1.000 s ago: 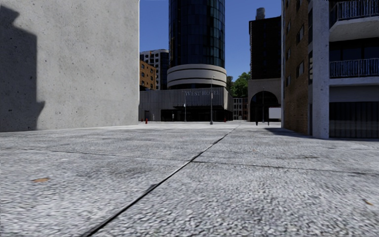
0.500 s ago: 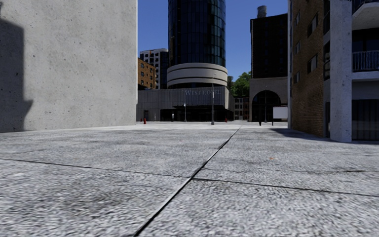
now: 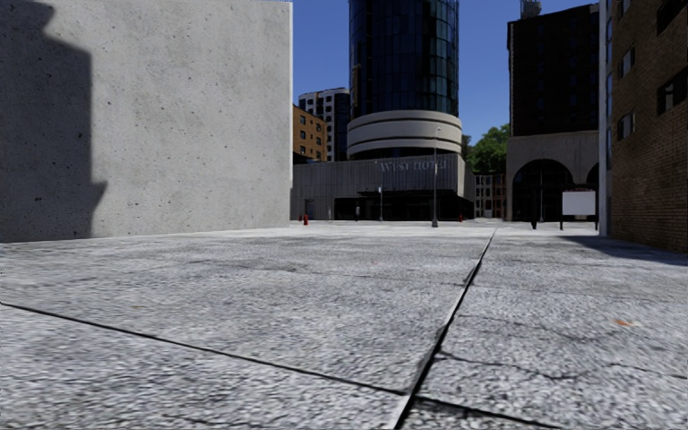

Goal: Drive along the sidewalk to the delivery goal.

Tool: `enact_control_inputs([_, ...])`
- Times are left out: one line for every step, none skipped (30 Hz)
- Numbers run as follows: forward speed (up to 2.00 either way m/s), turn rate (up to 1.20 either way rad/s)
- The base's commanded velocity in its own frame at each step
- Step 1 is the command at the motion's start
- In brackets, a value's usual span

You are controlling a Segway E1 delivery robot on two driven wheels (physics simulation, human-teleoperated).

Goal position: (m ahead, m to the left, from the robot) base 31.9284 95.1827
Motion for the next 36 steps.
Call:
enact_control_inputs([2.0, 0.14])
enact_control_inputs([2.0, 0.0])
enact_control_inputs([2.0, 0.0])
enact_control_inputs([2.0, 0.0])
enact_control_inputs([2.0, 0.0])
enact_control_inputs([2.0, 0.0])
enact_control_inputs([2.0, 0.0])
enact_control_inputs([2.0, 0.0])
enact_control_inputs([2.0, 0.0])
enact_control_inputs([2.0, 0.0])
enact_control_inputs([2.0, 0.0])
enact_control_inputs([2.0, 0.0])
enact_control_inputs([2.0, 0.0])
enact_control_inputs([2.0, 0.0])
enact_control_inputs([2.0, 0.0])
enact_control_inputs([2.0, 0.0])
enact_control_inputs([2.0, 0.0])
enact_control_inputs([2.0, 0.0])
enact_control_inputs([2.0, 0.0])
enact_control_inputs([2.0, 0.0])
enact_control_inputs([2.0, 0.0])
enact_control_inputs([2.0, 0.0])
enact_control_inputs([2.0, 0.0])
enact_control_inputs([2.0, 0.0])
enact_control_inputs([2.0, 0.0])
enact_control_inputs([2.0, 0.0])
enact_control_inputs([2.0, 0.0])
enact_control_inputs([2.0, 0.0])
enact_control_inputs([2.0, 0.0])
enact_control_inputs([2.0, 0.0])
enact_control_inputs([2.0, 0.0])
enact_control_inputs([2.0, 0.0])
enact_control_inputs([2.0, 0.0])
enact_control_inputs([2.0, 0.0])
enact_control_inputs([2.0, 0.0])
enact_control_inputs([2.0, 0.0])
